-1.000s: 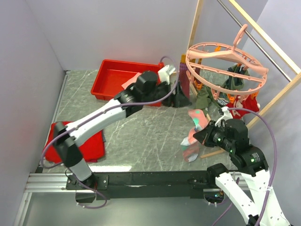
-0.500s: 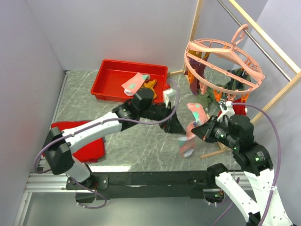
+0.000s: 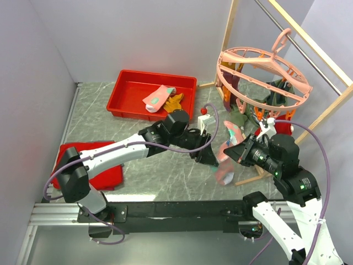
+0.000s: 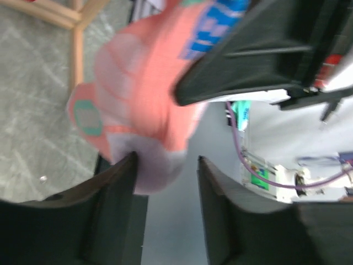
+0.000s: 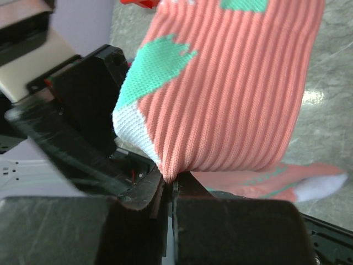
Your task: Remove the socks clipped to the hanger
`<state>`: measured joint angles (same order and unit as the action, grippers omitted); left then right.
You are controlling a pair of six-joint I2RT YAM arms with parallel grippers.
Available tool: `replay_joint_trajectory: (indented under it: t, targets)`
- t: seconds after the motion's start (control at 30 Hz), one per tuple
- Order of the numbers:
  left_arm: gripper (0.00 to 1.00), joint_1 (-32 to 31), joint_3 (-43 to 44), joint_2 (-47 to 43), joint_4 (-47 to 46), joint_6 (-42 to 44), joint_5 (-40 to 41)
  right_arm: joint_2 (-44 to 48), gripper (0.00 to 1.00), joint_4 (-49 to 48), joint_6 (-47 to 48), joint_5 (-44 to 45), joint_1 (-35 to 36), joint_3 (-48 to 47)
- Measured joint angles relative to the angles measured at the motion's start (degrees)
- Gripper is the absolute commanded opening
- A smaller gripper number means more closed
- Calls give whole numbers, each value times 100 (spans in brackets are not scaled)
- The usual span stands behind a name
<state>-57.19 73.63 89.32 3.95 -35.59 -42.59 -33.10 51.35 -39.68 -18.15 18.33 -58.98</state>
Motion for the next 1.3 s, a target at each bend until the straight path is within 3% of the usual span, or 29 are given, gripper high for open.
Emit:
replay_joint_trajectory:
  t: [0.2, 0.33, 0.37, 0.47, 0.53, 0.83, 1.0, 1.23, 1.27, 1.3]
  targets:
    - [1, -2, 61, 92, 358, 114, 452, 11, 0, -59, -122, -63, 0, 9]
    - [1, 0, 262, 160, 581, 197, 756, 59, 12, -61, -142, -48, 0, 17]
    - [1, 7, 282, 157, 612, 203, 817, 74, 26, -59, -146, -35, 0, 17]
    - [1, 85, 293, 149, 761, 229, 1075, 90, 48, -28, -164, 9, 0, 17]
    - [1, 258, 267, 120, 938, 240, 1276, 90, 52, -13, -133, 50, 0, 17]
    - [1, 2374, 129, -251, 1580, 361, 1961, 79, 55, 179, 17, 223, 0, 17]
    - [1, 3018, 1095, -116, 2017, 640, 2337, -114, 55, 229, 96, 245, 0, 2]
    - [1, 3910, 2916, 813, 1786, 577, 2234, -452, 56, 352, 208, 323, 0, -173]
    - [2, 3998, 3080, 984, 1711, 540, 2205, -479, 56, 396, 229, 369, 0, -236]
    - [9, 4076, 3213, 1178, 1635, 479, 2157, -496, 56, 420, 251, 404, 0, -308]
